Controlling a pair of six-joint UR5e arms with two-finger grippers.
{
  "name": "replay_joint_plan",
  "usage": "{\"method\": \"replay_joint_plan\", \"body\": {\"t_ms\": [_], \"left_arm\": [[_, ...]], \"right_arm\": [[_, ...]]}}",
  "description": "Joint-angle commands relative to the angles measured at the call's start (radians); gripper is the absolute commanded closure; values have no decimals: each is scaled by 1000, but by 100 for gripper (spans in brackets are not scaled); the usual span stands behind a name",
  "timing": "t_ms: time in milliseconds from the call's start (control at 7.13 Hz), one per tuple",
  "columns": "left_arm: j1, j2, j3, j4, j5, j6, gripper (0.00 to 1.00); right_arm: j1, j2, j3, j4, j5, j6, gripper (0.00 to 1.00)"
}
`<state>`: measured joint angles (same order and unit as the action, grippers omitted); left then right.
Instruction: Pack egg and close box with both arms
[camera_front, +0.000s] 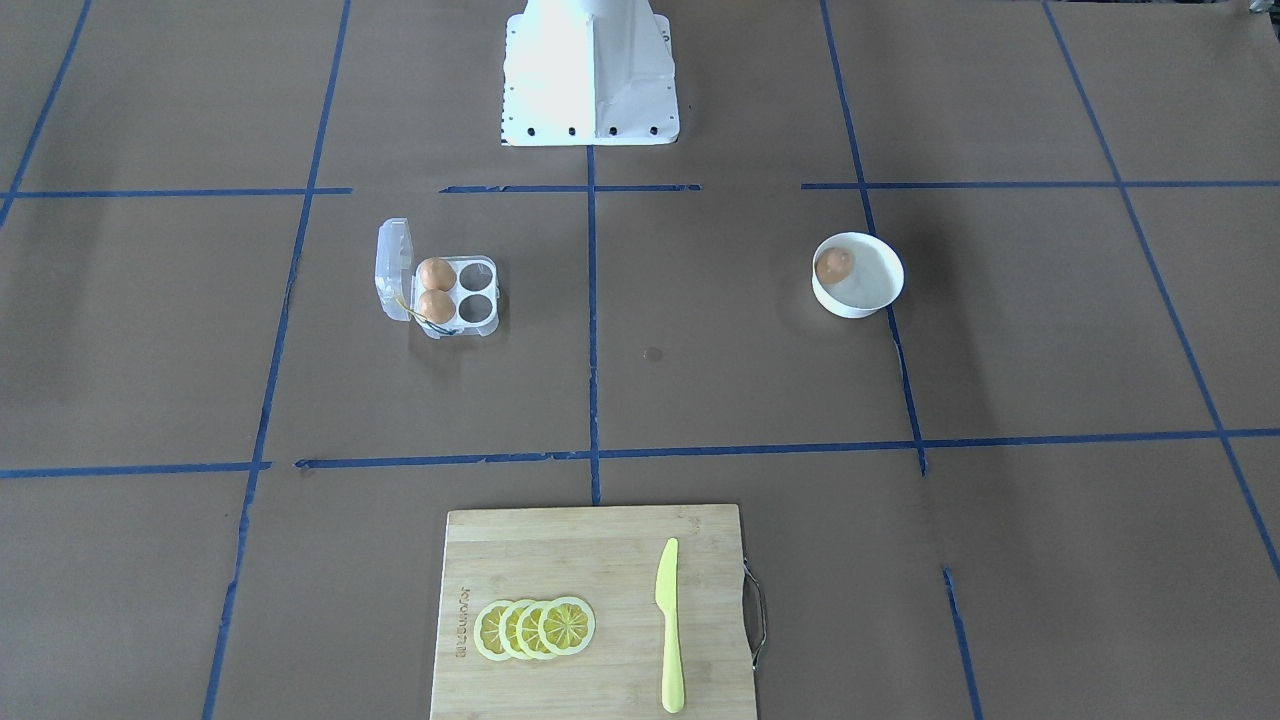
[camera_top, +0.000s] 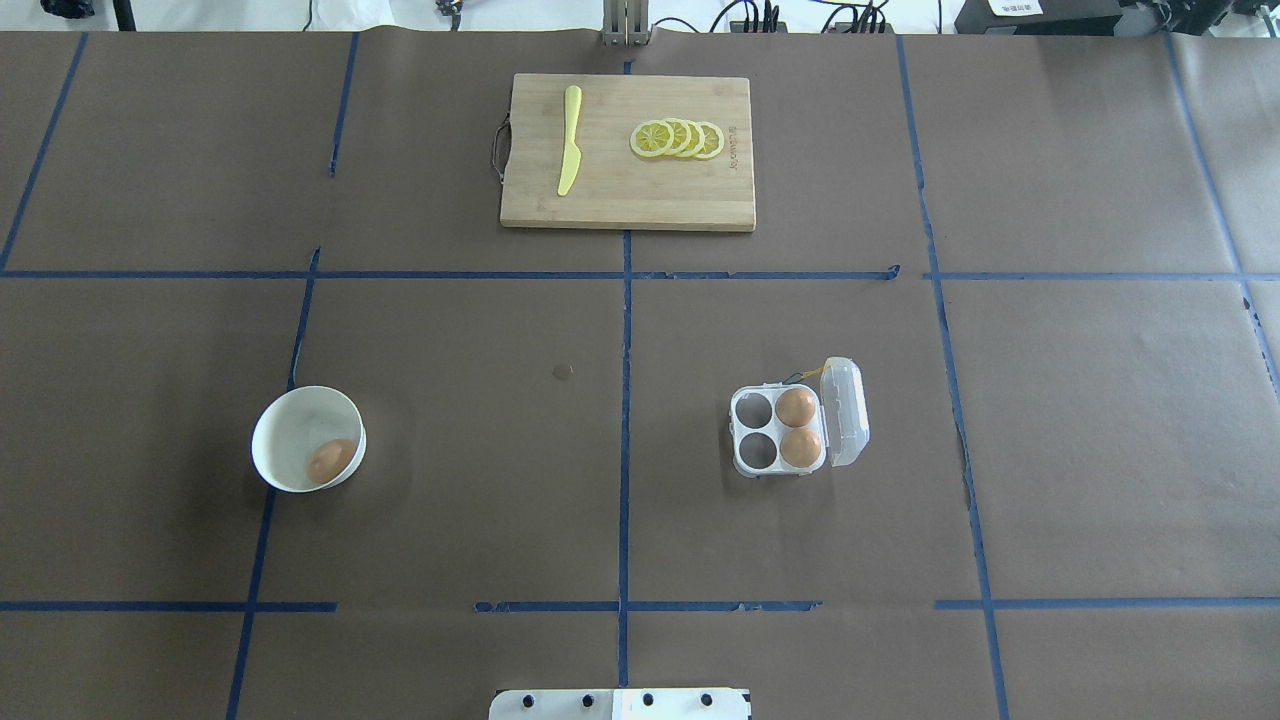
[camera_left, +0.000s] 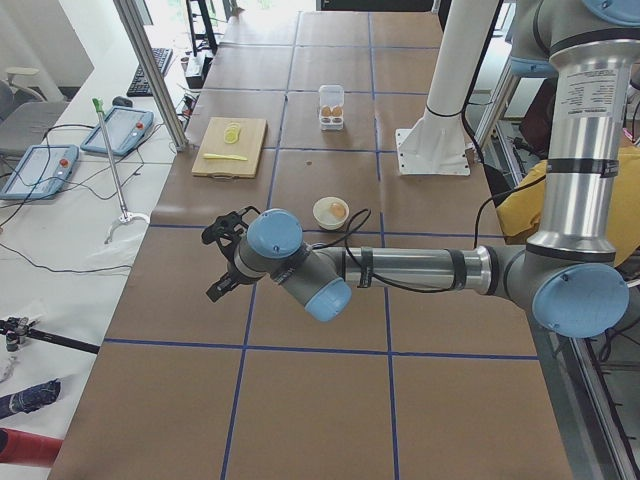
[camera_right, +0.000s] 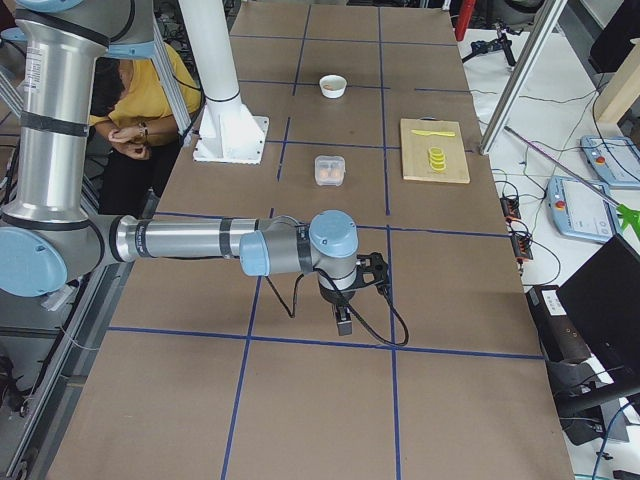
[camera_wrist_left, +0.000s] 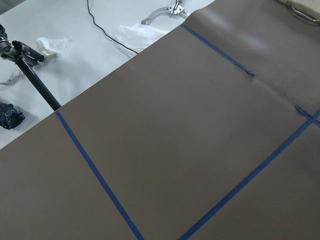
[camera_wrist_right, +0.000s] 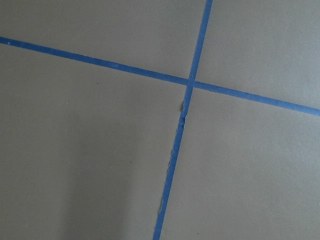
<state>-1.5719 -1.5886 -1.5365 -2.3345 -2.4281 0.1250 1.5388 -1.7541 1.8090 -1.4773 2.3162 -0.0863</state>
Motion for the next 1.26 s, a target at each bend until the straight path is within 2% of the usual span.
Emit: {"method": "replay_joint_plan", "body": {"t_ms": [0,421,701,841,1122], "left_arm": [[1,2,15,1,-2,1,0],[18,-10,38,1,1,4,0],[70,-40,75,16,-8,-14,0],[79,-66,62,17,-6,-46,0],[125,-68,-41,12,1,-47,0]], "right_arm": [[0,-1,0,2,0,0,0],[0,1,-3,0,3,0,0],[0,7,-8,-1,9,8,0],[0,7,-13,-3,9,7,0],[0,31,-69,-1,26,4,0]]}}
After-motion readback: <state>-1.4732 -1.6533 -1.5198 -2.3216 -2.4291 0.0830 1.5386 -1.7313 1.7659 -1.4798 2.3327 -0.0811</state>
